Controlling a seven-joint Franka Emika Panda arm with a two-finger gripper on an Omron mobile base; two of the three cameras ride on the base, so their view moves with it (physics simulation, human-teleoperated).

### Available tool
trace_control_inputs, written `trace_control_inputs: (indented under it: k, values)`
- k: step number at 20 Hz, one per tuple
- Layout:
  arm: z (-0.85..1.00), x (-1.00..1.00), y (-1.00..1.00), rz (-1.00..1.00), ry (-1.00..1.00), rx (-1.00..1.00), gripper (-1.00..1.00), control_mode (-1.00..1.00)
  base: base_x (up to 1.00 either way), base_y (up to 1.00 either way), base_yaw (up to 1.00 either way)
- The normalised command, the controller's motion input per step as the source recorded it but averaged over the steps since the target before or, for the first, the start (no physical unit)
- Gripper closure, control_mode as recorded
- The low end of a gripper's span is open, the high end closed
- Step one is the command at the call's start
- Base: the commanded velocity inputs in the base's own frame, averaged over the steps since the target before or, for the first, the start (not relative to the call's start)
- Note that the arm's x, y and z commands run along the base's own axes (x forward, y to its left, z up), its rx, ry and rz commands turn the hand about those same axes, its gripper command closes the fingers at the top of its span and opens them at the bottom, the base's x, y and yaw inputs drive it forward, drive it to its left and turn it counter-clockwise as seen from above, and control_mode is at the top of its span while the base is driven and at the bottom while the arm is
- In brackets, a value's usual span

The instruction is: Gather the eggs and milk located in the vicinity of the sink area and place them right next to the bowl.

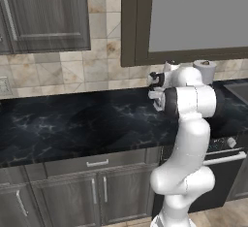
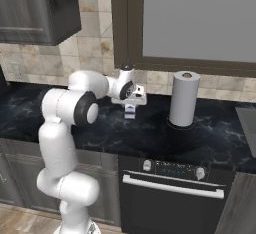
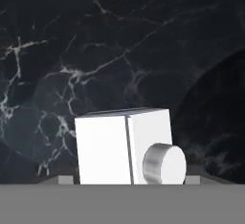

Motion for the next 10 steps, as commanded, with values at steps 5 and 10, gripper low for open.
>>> trace_control_inputs:
  k: [5, 10]
  values:
    - [0.75, -1.0, 0.0, 0.04, -0.45, 0.0, 1.0, -1.0, 0.0, 0.0, 0.0]
    - [0.94, -1.0, 0.0, 0.06, -0.14, 0.0, 1.0, -1.0, 0.0, 0.0, 0.0]
